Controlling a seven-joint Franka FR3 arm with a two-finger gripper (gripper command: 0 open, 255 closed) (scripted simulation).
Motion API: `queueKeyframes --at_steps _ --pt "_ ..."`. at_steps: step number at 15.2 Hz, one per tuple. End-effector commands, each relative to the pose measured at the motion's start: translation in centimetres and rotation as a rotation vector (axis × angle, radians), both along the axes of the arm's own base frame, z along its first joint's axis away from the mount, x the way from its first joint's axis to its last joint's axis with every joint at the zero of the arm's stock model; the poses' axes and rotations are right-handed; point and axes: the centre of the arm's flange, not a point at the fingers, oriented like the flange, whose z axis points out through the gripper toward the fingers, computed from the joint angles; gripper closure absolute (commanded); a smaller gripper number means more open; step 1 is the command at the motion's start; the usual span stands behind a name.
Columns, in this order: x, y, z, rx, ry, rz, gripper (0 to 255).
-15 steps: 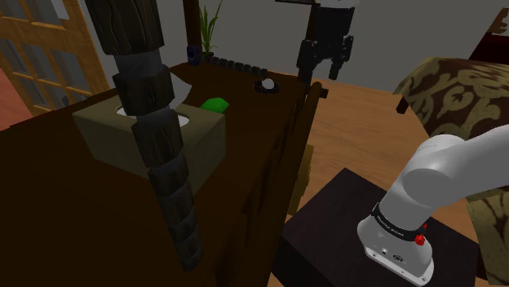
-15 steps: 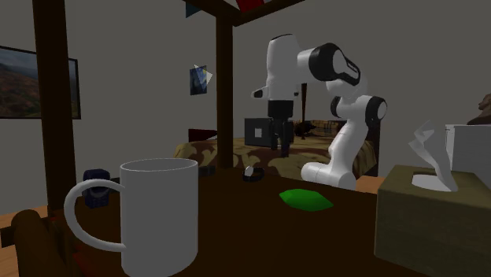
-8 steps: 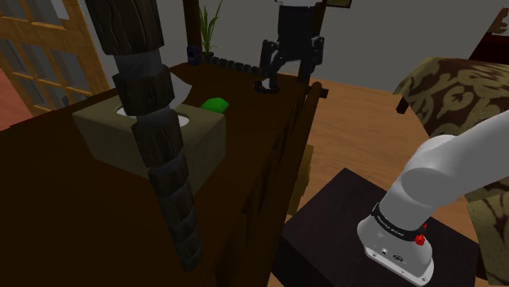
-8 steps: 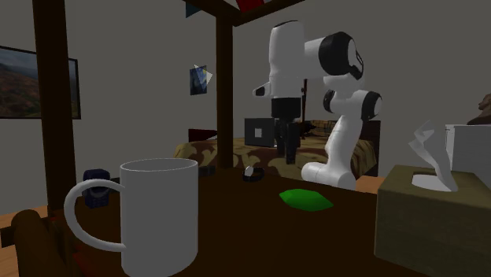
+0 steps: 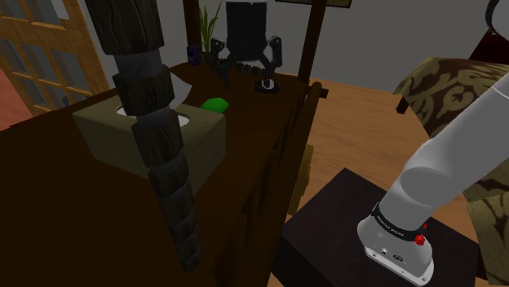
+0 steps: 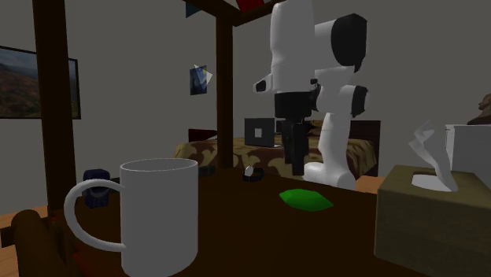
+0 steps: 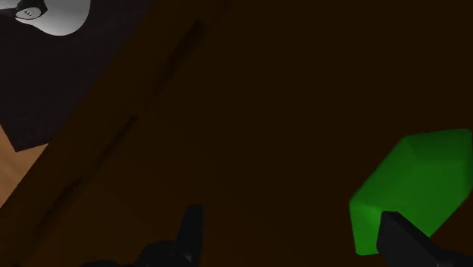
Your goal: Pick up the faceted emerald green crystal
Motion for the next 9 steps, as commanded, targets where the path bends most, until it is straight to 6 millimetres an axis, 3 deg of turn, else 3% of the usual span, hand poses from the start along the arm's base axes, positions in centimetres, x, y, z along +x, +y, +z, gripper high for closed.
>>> queueKeyframes --at_steps 1,5,9 --pt "1.7 2.1 -0.3 0.006 0.004 -0.036 0" --pt "4.4 5.8 -0.5 0.012 0.010 -0.090 0" --pt "4.4 5.8 -2.6 0.012 0.010 -0.090 0"
